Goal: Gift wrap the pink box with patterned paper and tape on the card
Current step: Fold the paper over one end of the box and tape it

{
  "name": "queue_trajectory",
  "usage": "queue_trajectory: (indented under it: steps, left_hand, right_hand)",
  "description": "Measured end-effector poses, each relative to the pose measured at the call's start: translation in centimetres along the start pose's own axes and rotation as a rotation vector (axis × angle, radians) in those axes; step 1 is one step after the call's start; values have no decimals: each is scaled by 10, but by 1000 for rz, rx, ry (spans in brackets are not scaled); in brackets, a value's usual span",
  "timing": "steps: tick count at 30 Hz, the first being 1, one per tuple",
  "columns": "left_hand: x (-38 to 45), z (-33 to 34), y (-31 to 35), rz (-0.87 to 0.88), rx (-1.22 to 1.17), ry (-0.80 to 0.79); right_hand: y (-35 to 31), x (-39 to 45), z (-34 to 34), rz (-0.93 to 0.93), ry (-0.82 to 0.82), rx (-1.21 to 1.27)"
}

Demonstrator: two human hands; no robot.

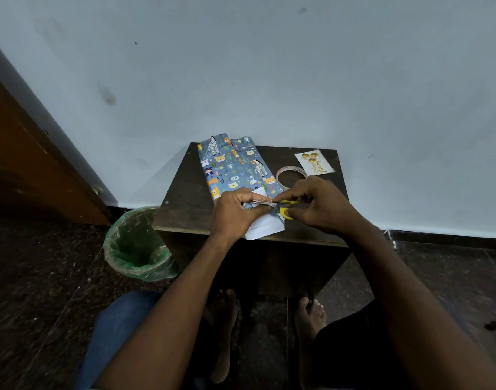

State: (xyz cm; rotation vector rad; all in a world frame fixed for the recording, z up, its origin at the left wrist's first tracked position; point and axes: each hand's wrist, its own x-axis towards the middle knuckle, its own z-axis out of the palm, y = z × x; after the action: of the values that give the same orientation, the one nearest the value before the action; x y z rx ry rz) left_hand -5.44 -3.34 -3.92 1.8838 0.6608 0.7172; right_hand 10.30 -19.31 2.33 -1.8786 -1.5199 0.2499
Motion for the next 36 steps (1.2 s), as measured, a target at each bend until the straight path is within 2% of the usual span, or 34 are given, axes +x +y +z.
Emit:
queue_trajectory:
  steps: [25, 28, 32, 34, 36]
  left_hand:
    - [-2, -1, 4, -3, 12, -5]
    - [-1, -7, 7, -1, 16, -85]
    - [5, -30, 17, -72, -84, -324]
    - [6, -36, 21, -105, -158, -324]
    - [5, -34, 22, -98, -167, -249]
  right_hand:
    - [-7, 1, 5, 15, 1, -8]
    - [-3, 1, 5, 35, 10, -2]
    - [-2, 2, 6, 44, 20, 10]
    - [-3, 2, 5, 46, 18, 13]
    - [-4, 2, 4, 49, 14, 11]
